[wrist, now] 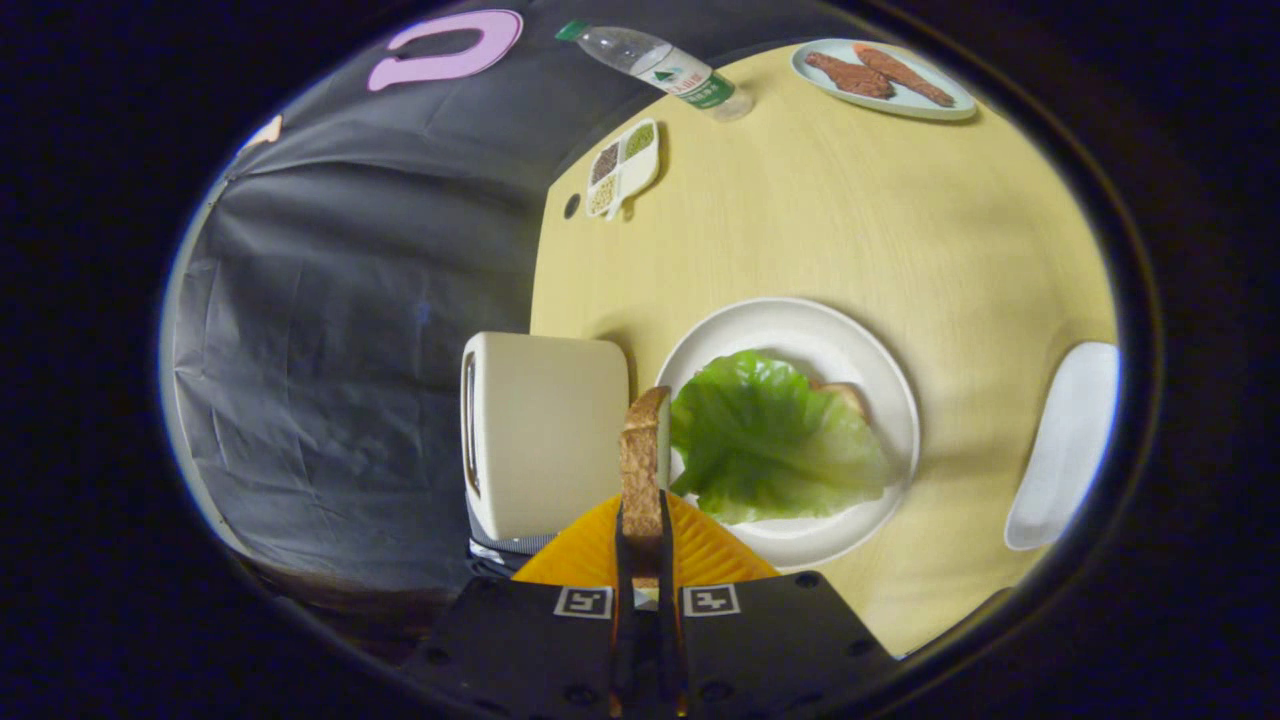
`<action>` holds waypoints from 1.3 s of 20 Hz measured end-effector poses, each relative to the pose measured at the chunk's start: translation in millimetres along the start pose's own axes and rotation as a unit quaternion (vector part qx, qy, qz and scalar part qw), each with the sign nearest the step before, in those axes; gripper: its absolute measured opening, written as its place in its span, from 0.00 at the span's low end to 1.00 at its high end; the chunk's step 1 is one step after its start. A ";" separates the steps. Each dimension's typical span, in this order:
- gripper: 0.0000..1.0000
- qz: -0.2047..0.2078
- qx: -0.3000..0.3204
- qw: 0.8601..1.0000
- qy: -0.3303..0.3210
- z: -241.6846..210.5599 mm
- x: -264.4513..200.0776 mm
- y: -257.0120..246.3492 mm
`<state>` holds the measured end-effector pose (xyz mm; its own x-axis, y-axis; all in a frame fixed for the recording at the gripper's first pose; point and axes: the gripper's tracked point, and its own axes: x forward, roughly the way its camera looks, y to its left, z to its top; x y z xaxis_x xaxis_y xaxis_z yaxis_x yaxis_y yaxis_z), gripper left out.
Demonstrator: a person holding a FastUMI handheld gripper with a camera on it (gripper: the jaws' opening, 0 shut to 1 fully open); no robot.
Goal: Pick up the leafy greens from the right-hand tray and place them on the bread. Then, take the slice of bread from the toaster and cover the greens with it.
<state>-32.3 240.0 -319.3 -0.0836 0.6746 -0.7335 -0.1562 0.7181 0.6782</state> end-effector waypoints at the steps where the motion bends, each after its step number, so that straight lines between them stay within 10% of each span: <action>1: 0.11 -0.013 -0.001 1.000 0.002 0.5 3.4 -9.1; 12: 0.12 -0.134 -0.032 0.990 0.001 7.1 23.3 -78.8; 18: 0.29 -0.181 -0.079 0.979 -0.040 7.6 22.7 -86.7; 26: 0.52 -0.306 -0.188 0.923 -0.137 16.5 11.3 -85.1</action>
<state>-3.7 189.3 -384.6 0.3782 0.2178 -0.8998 -0.4259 0.9039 0.0397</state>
